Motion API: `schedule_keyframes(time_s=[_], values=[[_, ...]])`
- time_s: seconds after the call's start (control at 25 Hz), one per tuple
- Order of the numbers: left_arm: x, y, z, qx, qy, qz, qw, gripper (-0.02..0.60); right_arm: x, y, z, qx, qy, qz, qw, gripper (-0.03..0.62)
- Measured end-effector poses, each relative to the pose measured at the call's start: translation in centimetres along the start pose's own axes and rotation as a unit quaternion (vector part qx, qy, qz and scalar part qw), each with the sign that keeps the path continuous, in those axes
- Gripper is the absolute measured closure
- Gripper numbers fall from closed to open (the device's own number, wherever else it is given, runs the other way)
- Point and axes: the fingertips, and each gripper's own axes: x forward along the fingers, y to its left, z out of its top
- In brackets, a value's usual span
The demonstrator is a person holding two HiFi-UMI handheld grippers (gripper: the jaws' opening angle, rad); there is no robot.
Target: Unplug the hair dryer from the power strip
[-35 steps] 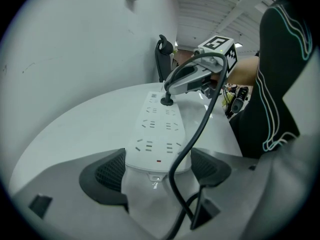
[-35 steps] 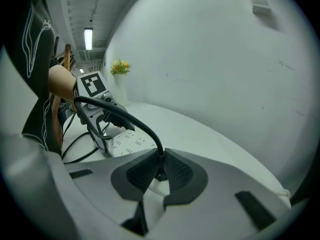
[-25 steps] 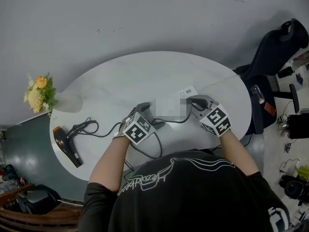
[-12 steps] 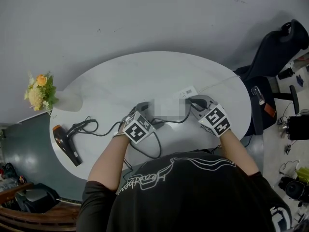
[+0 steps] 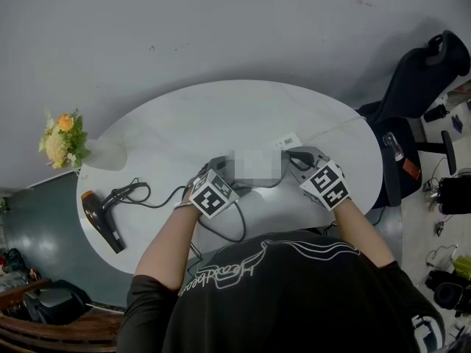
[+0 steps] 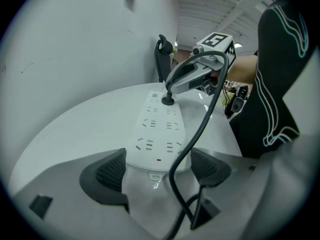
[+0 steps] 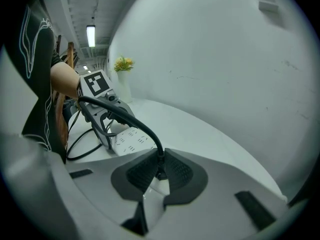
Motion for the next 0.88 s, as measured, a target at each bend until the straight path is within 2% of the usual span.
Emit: schedule_keyframes(time_s=[0.24,0.52,0.76,0.88], values=[[0.01,-0.04,-0.11,0.001,-0.007,0.0,1.0,0.196,-0.37,-0.16,-0.26,0.012,-0.014,0.012,1.0,0.569],[0.25,-0.05,-0.18,0.001,0.014,-0.002,0.9999,0.195,0.08,0.46,-0.23,-0.007,0.009,-0.005,1.0,0.569],[0.21,-0.11,-0.13,0.001,0.006,-0.005,1.0,0.195,-0.65,-0.19,-0.59,0.018,-0.013,0.019,1.0,0.569],[0.27,-0.3,-0.08,0.0,0.014,-0.005,0.9999,0.196,-0.72,-0.1,-0.7,0.021,-0.012,0.009,1.0,0.569]])
